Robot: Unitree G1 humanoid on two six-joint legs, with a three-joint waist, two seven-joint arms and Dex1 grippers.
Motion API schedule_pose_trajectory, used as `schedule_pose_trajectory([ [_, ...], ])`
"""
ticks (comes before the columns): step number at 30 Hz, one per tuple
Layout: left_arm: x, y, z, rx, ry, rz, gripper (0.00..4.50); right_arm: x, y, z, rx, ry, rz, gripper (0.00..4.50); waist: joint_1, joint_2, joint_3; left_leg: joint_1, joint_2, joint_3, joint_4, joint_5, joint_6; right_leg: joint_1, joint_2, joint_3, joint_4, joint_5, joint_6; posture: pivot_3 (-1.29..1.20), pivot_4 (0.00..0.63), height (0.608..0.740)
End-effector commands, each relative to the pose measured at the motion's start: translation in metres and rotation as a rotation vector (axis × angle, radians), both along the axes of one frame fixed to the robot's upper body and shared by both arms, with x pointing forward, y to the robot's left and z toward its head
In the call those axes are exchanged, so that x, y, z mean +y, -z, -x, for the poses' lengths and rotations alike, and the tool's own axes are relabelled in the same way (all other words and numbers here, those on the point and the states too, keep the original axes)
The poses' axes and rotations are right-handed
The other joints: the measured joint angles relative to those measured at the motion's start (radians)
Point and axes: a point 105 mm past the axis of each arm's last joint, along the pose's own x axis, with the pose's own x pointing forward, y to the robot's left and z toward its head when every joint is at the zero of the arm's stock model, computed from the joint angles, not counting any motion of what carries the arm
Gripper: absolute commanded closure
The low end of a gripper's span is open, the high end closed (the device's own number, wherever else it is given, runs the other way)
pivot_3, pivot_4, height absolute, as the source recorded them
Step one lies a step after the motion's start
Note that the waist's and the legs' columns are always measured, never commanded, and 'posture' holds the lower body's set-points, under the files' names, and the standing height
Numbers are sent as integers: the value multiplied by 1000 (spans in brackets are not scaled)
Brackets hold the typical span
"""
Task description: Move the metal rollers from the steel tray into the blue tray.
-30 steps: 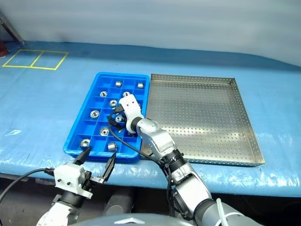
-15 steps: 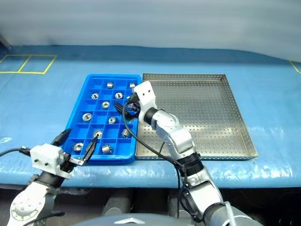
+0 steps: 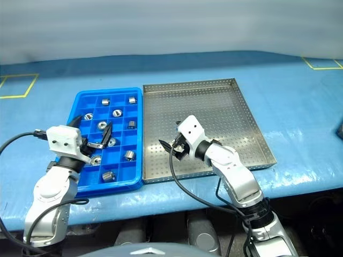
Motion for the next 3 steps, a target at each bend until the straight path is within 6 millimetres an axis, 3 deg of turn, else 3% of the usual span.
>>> schedule_pose_trajectory([
  [1,-18,4,4,54,134,42,0,-6,-9,5,-25,31,-25,23,-9,0,0,0,0,0,0,0,0,0,0,0,0,-1,-1,-115,150,740],
  [3,-20,8,6,75,158,50,0,-7,-7,8,-19,40,-29,23,-13,0,0,0,0,0,2,0,0,1,0,0,0,-1,-1,-112,150,740],
])
